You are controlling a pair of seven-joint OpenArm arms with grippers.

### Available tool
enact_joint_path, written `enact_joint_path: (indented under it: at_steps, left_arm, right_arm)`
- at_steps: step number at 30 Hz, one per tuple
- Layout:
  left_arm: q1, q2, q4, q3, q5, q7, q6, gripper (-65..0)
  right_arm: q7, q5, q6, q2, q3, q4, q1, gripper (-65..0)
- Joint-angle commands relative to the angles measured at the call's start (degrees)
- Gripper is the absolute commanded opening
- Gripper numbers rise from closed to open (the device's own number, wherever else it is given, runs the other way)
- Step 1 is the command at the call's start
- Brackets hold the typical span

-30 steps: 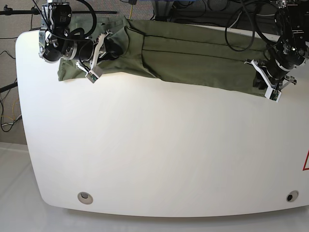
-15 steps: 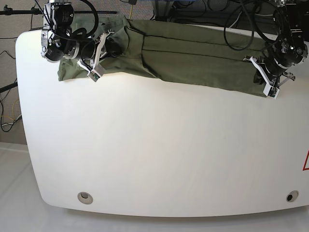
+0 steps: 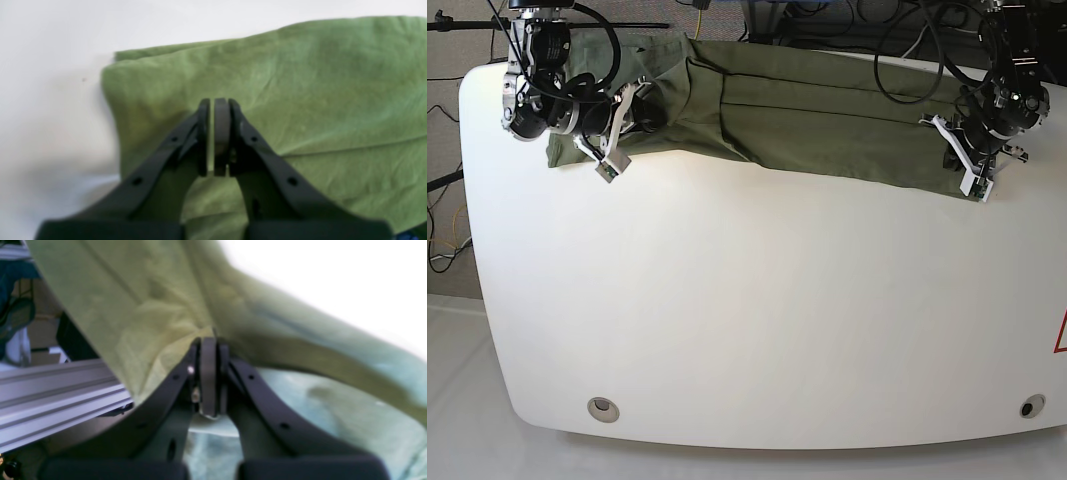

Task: Fold the T-shirt properly
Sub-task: 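Grasp the strip end with the left gripper and pull it outward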

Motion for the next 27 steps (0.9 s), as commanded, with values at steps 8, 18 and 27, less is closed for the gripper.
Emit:
enact_joint_path:
  at_steps: [8,18,27]
  left_arm:
    - [-0.94,-0.24,-0.19,2.67,-1.19,-3.09,-0.29,-64.7]
    - [-1.17,-0.97,-5.29,2.75,-1.53,-7.26,-0.50,-65.0]
    - [-1.09,-1.56,-10.97,1.79,-1.39,-7.30,-0.70,-64.8]
  right_arm:
    - [2.23,-3.25,0.10,1.17,3.55,-1.19,4.08,-65.0]
    - [2.06,-0.43,0.10,2.44,4.91,-3.31,5.75,-65.0]
    - [3.15,-1.39,0.10,2.70,3.70,-7.92,6.87,-65.0]
